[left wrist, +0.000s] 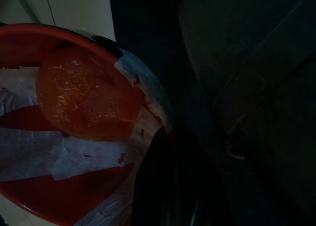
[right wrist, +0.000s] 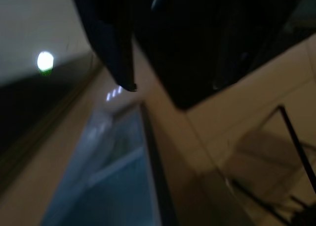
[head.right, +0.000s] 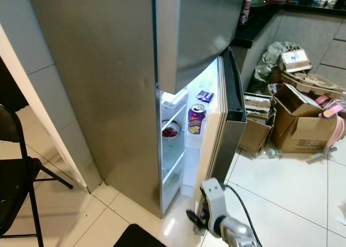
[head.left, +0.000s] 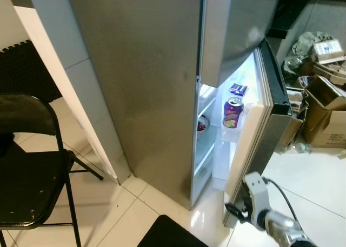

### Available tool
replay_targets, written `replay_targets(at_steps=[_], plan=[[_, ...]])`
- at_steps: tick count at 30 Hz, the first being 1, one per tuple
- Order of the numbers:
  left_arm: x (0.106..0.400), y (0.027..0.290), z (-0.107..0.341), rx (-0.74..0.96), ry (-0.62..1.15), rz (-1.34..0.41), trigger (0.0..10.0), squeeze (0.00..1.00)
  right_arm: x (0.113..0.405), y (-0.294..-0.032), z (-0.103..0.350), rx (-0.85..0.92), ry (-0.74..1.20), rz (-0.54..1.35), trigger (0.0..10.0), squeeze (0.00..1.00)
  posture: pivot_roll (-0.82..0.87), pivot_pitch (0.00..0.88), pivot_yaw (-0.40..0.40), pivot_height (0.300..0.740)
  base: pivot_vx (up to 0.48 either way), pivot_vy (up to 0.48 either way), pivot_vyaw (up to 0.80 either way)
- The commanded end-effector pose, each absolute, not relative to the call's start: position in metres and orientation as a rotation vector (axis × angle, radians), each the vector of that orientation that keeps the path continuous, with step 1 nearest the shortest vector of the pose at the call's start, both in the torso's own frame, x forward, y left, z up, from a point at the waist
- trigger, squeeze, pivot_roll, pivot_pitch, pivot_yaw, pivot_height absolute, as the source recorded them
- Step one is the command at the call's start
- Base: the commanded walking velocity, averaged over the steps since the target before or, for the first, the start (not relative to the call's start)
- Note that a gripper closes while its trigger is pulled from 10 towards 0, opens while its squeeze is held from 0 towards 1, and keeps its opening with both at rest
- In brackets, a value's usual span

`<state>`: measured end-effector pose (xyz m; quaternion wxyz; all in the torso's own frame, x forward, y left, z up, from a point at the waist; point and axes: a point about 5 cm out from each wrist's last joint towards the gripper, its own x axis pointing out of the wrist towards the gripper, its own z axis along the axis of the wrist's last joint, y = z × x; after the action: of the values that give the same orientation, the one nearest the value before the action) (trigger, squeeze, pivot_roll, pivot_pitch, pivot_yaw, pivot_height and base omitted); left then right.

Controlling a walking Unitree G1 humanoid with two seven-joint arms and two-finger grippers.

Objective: Restocking fridge

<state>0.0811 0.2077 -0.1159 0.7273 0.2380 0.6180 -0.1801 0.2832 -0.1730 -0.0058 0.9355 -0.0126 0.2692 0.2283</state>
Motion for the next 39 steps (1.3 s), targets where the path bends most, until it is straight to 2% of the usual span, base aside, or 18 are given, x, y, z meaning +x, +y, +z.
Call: replay_targets(at_steps=[1, 3, 7, 8, 9, 21, 22, 24, 29, 30, 32, 35, 38, 39], plan=[[0.089, 0.200, -0.115, 0.511, 1.303, -0.412, 10.0, 0.00, 0.293, -0.169, 0.004, -0.030, 0.490, 0.460, 0.0, 0.00, -0.02, 0.000, -0.012, 0.740, 0.000, 0.000, 0.00], [0.088, 0.203, -0.115, 0.517, 1.305, -0.410, 10.0, 0.00, 0.314, -0.170, 0.026, -0.064, 0.393, 0.408, 0.0, 0.00, -0.01, 0.000, -0.014, 0.740, 0.000, 0.000, 0.00], [0.089, 0.205, -0.114, 0.521, 1.303, -0.408, 10.0, 0.00, 0.328, -0.174, 0.043, -0.081, 0.328, 0.349, 0.0, 0.00, -0.01, 0.000, -0.014, 0.740, 0.000, 0.000, 0.00], [0.089, 0.206, -0.114, 0.523, 1.302, -0.406, 10.0, 0.00, 0.334, -0.178, 0.050, -0.095, 0.308, 0.308, 3.7, 0.00, -0.01, 0.000, -0.014, 0.740, 0.000, 0.000, 0.00], [0.090, 0.206, -0.114, 0.525, 1.301, -0.405, 10.0, 0.00, 0.338, -0.181, 0.055, -0.107, 0.293, 0.279, 10.0, 0.00, -0.01, 0.000, -0.014, 0.740, 0.000, 0.000, 0.00], [0.093, 0.204, -0.114, 0.521, 1.293, -0.407, 10.0, 0.00, 0.344, -0.216, 0.067, -0.210, 0.293, 0.030, 10.0, 0.00, -0.02, 0.000, -0.009, 0.740, 0.000, 0.000, 0.00], [0.093, 0.202, -0.114, 0.518, 1.293, -0.412, 10.0, 0.00, 0.342, -0.232, 0.068, -0.241, 0.298, -0.051, 10.0, 0.00, -0.03, 0.000, -0.007, 0.740, 0.000, 0.000, 0.00], [0.093, 0.201, -0.114, 0.517, 1.292, -0.413, 10.0, 0.00, 0.341, -0.238, 0.069, -0.259, 0.301, -0.082, 10.0, 0.00, -0.03, 0.000, -0.007, 0.740, 0.000, 0.000, 0.00], [0.094, 0.200, -0.114, 0.514, 1.290, -0.414, 10.0, 0.00, 0.334, -0.277, 0.079, -0.321, 0.286, -0.269, 10.0, 0.00, -0.03, 0.000, -0.009, 0.740, 0.000, 0.000, 0.00], [0.094, 0.200, -0.114, 0.514, 1.290, -0.414, 10.0, 0.00, 0.334, -0.277, 0.079, -0.321, 0.286, -0.269, 10.0, 0.00, -0.03, 0.000, -0.009, 0.740, 0.000, 0.000, 0.00], [0.094, 0.199, -0.114, 0.513, 1.288, -0.414, 10.0, 0.00, 0.322, -0.310, 0.085, -0.359, 0.288, -0.413, 10.0, 0.00, -0.04, 0.000, -0.007, 0.740, 0.000, 0.000, 0.00], [0.094, 0.199, -0.114, 0.512, 1.288, -0.414, 10.0, 0.00, 0.316, -0.322, 0.088, -0.377, 0.291, -0.462, 10.0, 0.00, -0.04, 0.000, -0.007, 0.740, 0.000, 0.000, 0.00], [0.094, 0.198, -0.114, 0.512, 1.288, -0.417, 10.0, 0.00, 0.284, -0.374, 0.094, -0.429, 0.332, -0.664, 10.0, 0.00, -0.05, 0.000, -0.002, 0.740, 0.000, 0.000, 0.00], [0.094, 0.198, -0.114, 0.512, 1.288, -0.417, 10.0, 0.00, 0.284, -0.374, 0.094, -0.429, 0.332, -0.664, 10.0, 0.00, -0.05, 0.000, -0.002, 0.740, 0.000, 0.000, 0.00]])
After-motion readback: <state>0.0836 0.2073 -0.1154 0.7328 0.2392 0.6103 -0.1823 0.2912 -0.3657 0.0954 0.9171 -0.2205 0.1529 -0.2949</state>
